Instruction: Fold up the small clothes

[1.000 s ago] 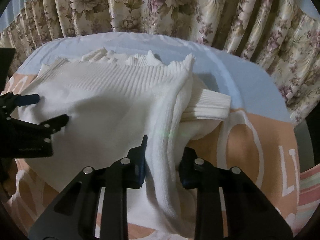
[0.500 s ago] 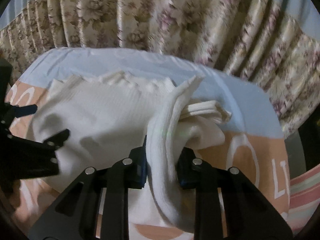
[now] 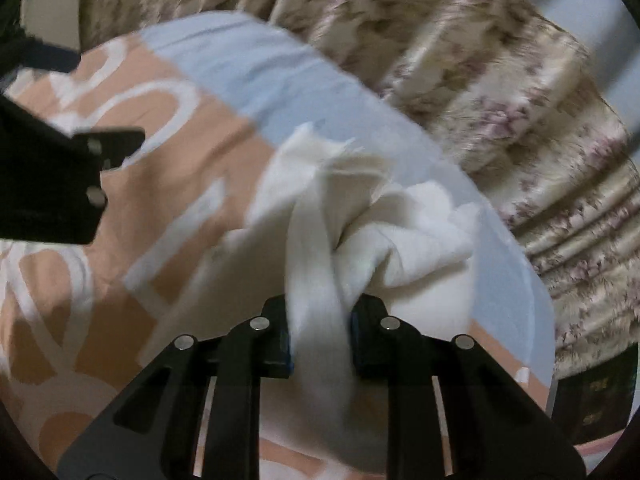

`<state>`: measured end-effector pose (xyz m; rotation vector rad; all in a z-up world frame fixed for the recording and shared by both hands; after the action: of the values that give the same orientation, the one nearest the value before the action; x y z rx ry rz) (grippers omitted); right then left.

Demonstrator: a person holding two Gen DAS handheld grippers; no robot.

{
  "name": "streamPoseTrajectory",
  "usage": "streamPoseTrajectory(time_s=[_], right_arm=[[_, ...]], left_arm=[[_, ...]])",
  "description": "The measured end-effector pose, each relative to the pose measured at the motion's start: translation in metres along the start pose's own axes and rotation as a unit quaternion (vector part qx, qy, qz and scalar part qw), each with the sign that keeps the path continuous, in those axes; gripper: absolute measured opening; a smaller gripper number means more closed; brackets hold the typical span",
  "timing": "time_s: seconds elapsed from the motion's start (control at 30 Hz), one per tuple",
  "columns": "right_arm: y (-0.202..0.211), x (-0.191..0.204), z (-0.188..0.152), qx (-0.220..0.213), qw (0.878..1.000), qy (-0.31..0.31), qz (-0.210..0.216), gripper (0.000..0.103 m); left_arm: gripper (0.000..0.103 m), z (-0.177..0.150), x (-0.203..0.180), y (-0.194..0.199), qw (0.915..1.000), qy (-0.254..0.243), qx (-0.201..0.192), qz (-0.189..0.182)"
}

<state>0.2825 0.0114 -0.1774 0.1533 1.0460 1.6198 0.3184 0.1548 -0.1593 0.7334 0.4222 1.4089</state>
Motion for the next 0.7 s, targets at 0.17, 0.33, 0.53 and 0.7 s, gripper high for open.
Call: streamPoseTrajectory(time_s=[0.17, 0.33, 0.53, 0.7], right_arm=[[0.029, -0.015, 0.004, -0.016, 0.994, -0.061, 0.087, 0.046], [0.068, -0.082, -0.002, -0.051, 0.979, -0.156, 0.117, 0.062], [0.051, -0.152, -0.04, -0.03, 0.964, -0.247, 0.091, 0.069], [0.037, -0.148, -0.071, -0.008, 0.956, -0.274, 0.108, 0.069]], left_arm=[[0.102, -0.003, -0.002, 0.004, 1.0, 0.003, -0.001, -0.007], [0.102, 0.015, -0.021, 0.014, 0.9991, 0.004, -0.019, -0.038], [0.102, 0.041, -0.073, 0.022, 0.9955, -0.021, -0.036, -0.085], [0.102, 0.058, -0.122, 0.014, 0.9923, -0.054, -0.041, -0.104]])
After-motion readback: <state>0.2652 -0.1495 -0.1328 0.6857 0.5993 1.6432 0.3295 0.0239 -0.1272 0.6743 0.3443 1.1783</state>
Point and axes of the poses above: each gripper's, at about its wrist camera, not at the fingertips, and y roughly against the way its jaws point, x to its left, z to its top, the point moved 3 cm from there along -y, roughly the way its jaws point, and after that the axes turned 14 degrees about -x, right-handed, at the moved point
